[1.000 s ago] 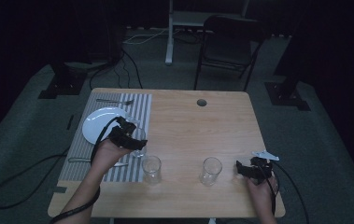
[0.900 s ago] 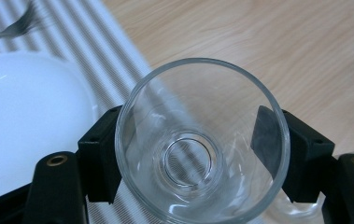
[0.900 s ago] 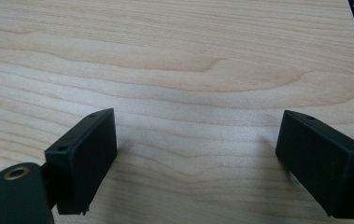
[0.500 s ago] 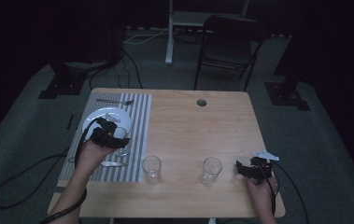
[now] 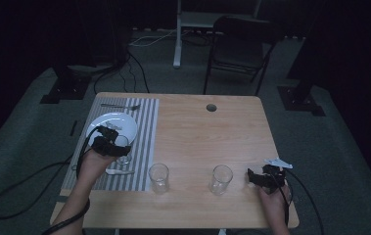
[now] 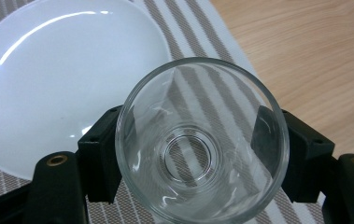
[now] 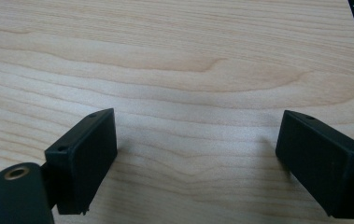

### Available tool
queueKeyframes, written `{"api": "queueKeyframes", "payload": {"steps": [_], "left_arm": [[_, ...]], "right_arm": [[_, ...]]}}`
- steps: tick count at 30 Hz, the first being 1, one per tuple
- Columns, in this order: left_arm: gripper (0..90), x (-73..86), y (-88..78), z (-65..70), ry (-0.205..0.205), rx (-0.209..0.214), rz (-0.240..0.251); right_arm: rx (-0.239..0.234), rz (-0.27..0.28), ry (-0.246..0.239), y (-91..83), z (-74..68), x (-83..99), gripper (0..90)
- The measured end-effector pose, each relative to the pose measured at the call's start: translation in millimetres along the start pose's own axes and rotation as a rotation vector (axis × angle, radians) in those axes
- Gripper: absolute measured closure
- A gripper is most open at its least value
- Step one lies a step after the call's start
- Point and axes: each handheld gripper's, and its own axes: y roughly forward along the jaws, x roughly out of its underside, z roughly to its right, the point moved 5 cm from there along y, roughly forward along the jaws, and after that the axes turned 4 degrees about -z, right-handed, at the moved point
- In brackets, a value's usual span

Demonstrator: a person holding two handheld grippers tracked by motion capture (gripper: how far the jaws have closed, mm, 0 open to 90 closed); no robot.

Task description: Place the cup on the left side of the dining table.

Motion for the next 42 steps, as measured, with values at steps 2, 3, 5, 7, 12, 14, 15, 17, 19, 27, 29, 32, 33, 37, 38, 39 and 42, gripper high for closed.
{"api": "queueKeyframes", "payload": {"steps": [2, 3, 5, 7, 12, 14, 15, 17, 19, 27, 29, 32, 33, 37, 38, 39, 42], "left_arm": [[29.1, 1.5, 3.7, -0.4, -0.004, 0.006, -0.008], [29.1, 2.7, 6.1, -0.3, -0.005, 0.010, -0.017], [29.1, 4.0, 6.7, -1.2, -0.022, 0.012, 0.007], [29.0, 4.7, 7.0, -1.2, -0.020, 0.009, 0.015], [28.9, 5.9, 8.9, -1.8, -0.032, 0.012, 0.028], [28.8, 6.4, 10.0, -1.2, -0.035, 0.003, 0.027], [28.7, 6.7, 10.7, -1.0, -0.046, 0.004, 0.022], [28.4, 7.6, 11.8, -0.5, -0.075, 0.006, 0.030], [28.4, 9.1, 12.0, -0.2, -0.098, 0.006, 0.042], [26.6, 21.8, 11.2, -1.0, -0.144, 0.029, 0.061], [19.1, 25.0, 10.0, -2.3, -0.140, 0.028, 0.071], [18.9, 29.5, 7.3, -5.0, -0.158, 0.034, 0.087], [17.4, 31.1, 7.0, -5.4, -0.159, 0.024, 0.087], [10.9, 37.8, 6.7, -6.1, -0.146, 0.021, 0.087], [10.9, 41.8, 8.0, -6.2, -0.154, 0.020, 0.087], [10.8, 44.8, 8.8, -6.3, -0.159, 0.021, 0.094], [1.0, 52.2, 12.3, -6.2, -0.160, 0.016, 0.080]], "right_arm": [[0.000, 0.000, 0.000, 0.0, 0.0, 0.0, 12.2], [0.000, 0.000, 0.000, 0.0, 0.0, 0.0, 12.2], [0.000, 0.000, 0.001, -0.1, 0.0, 0.0, 12.3], [0.000, 0.000, 0.001, -0.1, 0.0, 0.1, 12.3], [0.000, 0.000, 0.001, -0.1, 0.0, 0.1, 12.3], [0.000, 0.000, 0.001, -0.1, 0.0, 0.1, 12.3], [0.000, -0.001, 0.001, -0.1, 0.0, 0.1, 12.3], [0.000, 0.000, 0.001, -0.1, 0.0, 0.1, 12.3], [0.000, 0.000, 0.001, -0.1, 0.0, 0.1, 12.3], [0.000, 0.000, 0.000, -0.1, 0.1, 0.0, 12.3], [0.000, 0.000, 0.000, -0.1, 0.1, 0.0, 12.3], [0.000, 0.000, 0.000, -0.1, 0.1, 0.0, 12.3], [0.000, 0.000, 0.000, -0.1, 0.1, 0.0, 12.3], [0.000, 0.000, 0.000, -0.1, 0.1, 0.0, 12.3], [0.000, 0.000, 0.000, 0.0, 0.1, 0.0, 12.3], [0.000, 0.000, 0.001, 0.0, 0.1, 0.0, 12.3], [0.000, 0.000, 0.001, 0.0, 0.1, 0.0, 12.3]]}}
